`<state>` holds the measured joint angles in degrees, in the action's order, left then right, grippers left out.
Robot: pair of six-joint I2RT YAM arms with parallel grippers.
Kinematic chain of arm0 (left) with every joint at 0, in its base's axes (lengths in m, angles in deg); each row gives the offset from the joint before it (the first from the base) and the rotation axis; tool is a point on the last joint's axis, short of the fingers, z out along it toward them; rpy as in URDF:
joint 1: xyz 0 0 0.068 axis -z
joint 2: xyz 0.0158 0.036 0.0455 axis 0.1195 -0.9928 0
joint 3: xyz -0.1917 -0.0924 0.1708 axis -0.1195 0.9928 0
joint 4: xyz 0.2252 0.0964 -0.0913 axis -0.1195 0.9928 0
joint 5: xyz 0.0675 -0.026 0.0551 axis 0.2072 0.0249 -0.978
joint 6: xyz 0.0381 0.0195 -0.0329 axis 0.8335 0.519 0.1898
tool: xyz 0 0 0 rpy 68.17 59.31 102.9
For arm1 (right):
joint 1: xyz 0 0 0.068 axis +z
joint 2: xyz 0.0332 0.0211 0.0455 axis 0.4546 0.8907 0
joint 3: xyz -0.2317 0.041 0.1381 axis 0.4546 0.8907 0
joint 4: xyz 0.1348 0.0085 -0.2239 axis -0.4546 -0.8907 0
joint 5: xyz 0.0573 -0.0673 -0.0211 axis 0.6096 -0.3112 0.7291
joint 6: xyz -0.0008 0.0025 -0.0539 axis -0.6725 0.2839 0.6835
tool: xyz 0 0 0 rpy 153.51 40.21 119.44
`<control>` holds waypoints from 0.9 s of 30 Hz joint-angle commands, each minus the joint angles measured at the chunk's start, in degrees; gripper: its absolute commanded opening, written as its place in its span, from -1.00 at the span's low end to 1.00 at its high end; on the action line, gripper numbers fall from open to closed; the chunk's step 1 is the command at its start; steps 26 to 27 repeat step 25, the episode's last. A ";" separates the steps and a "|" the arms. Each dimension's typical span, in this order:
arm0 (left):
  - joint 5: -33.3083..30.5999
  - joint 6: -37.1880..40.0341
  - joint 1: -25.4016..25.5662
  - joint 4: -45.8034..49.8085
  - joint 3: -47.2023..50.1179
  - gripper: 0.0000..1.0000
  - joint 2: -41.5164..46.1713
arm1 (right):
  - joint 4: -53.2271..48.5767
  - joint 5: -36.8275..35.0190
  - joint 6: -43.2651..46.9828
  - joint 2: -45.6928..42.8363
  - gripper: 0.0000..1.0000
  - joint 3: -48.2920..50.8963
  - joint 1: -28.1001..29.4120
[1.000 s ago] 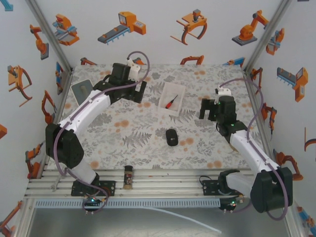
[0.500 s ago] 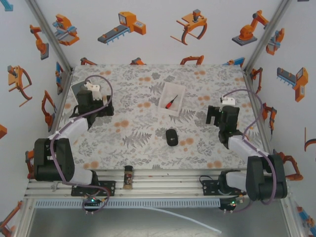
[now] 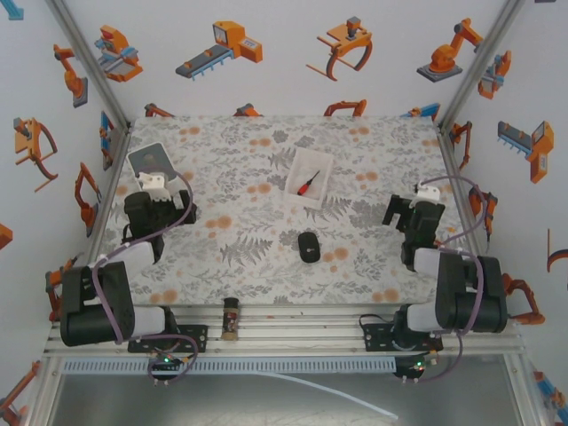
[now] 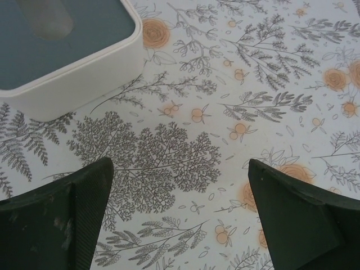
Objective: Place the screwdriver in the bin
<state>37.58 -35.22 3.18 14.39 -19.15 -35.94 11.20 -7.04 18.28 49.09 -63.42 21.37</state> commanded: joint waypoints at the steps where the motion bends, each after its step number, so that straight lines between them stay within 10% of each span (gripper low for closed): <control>1: 2.06 -0.93 -1.66 -8.22 2.30 0.95 -1.87 | 13.40 2.21 -1.89 4.78 0.99 2.28 -0.30; 8: 1.85 -4.95 -3.17 -23.44 5.99 0.95 -8.97 | 12.99 5.96 -0.86 8.04 0.99 0.06 -0.30; 27: -4.96 -1.09 1.31 -8.46 -1.87 0.95 -10.07 | 7.08 6.71 1.48 7.95 0.99 -2.90 0.94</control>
